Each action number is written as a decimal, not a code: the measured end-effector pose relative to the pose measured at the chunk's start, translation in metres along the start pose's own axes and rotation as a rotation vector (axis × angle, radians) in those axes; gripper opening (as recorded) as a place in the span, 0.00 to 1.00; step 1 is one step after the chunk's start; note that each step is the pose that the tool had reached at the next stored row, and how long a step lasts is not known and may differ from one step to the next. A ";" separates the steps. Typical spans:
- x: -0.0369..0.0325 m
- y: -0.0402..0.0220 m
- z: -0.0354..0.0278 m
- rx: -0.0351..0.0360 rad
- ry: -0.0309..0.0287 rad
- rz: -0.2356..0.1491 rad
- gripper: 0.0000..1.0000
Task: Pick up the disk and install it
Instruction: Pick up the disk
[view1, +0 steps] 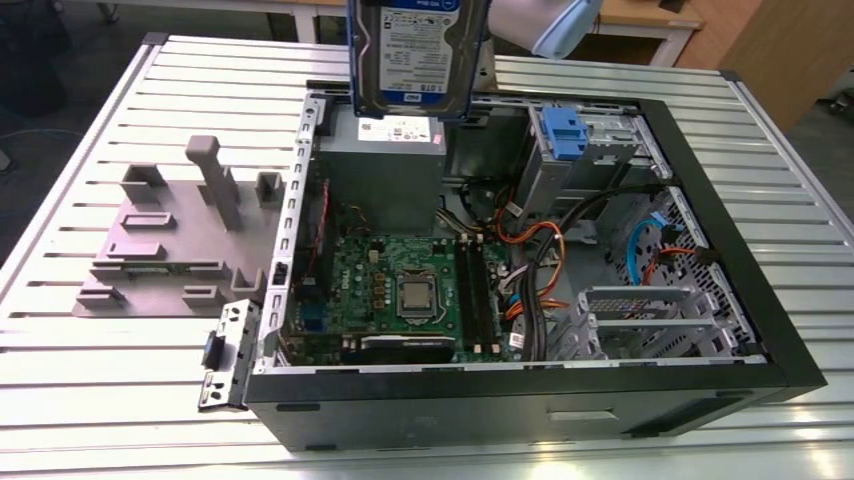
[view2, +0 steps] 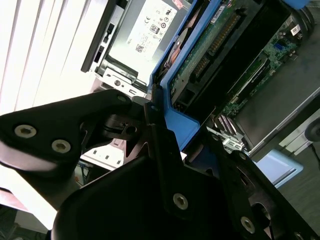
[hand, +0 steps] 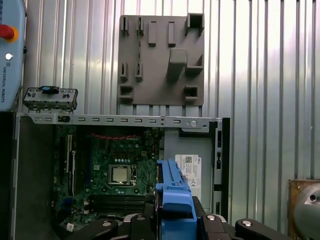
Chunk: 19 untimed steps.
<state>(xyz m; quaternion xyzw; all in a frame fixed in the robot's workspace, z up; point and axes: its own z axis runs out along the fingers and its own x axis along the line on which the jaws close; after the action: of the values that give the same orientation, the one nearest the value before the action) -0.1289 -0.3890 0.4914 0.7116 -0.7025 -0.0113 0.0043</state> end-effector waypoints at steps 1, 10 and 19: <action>0.0000 -0.0013 0.0000 0.0000 0.0002 0.000 0.37; 0.0002 -0.0133 0.0000 0.0000 0.0018 0.000 0.37; 0.0004 -0.0269 -0.0001 0.0000 0.0039 0.000 0.37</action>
<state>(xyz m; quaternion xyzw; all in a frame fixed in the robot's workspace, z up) -0.1020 -0.3890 0.4909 0.7116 -0.7025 -0.0100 0.0057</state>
